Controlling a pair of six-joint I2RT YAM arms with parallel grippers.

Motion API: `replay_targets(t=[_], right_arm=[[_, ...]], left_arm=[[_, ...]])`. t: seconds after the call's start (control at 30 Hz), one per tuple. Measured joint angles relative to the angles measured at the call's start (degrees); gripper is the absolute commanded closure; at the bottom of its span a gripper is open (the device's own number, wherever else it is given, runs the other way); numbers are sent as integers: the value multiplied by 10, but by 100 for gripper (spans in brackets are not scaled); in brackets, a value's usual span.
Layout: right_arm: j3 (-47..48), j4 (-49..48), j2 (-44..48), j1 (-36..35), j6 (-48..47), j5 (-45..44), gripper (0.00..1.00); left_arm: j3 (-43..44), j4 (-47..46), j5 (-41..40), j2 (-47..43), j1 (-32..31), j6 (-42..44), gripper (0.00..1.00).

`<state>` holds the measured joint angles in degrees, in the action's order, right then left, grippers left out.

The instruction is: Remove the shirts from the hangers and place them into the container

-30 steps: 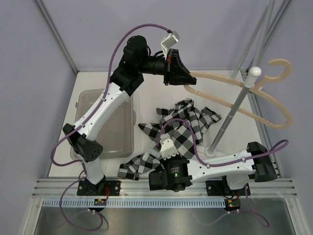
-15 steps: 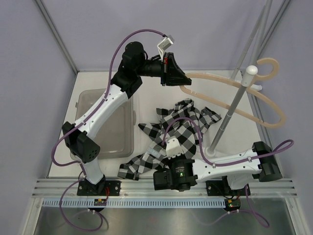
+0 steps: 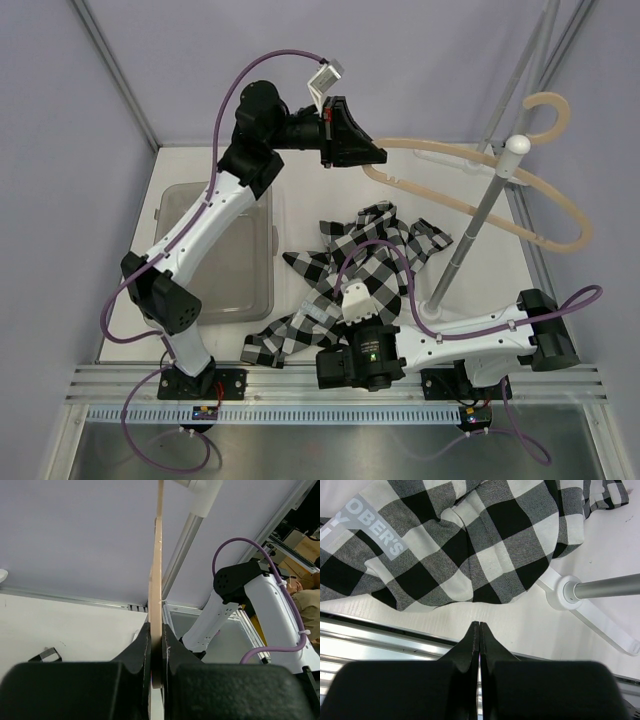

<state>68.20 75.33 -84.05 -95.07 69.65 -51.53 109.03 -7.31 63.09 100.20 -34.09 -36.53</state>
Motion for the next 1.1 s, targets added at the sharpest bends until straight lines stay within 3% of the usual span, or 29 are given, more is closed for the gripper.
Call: replay_targets(t=[0.17,0.57,0.6,0.67,0.7,0.73,0.77,0.8,0.87,1.0,1.1], right_arm=[[-2,0,4,-1,4,0,100],[-10,5,21,-1,12,-1,100],[-12,4,21,-1,12,-1,100],[-13,4,21,-1,13,-1,90],[-13,4,21,-1,14,-1,73],[-13,4,21,-1,18,-2,67],[-13,5,21,-1,19,-3,62],[-13,6,21,-2,20,-4,50],[-13,6,21,-2,23,-5,36],[-14,7,21,-2,25,-5,22],[-14,8,23,-2,26,-6,16]], left_arm=[[-5,-7,1,-3,7,-1,100],[-156,-64,-10,-58,31,-8,100],[-159,-63,-12,-62,32,-7,95],[-165,-59,-17,-73,35,0,85],[-166,-54,-20,-78,35,5,80],[-166,-47,-25,-84,35,10,67],[-167,-39,-32,-90,35,17,64],[-167,-28,-40,-96,36,22,63],[-167,-7,-55,-107,38,35,52],[-167,63,-122,-130,43,60,43],[-170,125,-202,-154,47,79,27]])
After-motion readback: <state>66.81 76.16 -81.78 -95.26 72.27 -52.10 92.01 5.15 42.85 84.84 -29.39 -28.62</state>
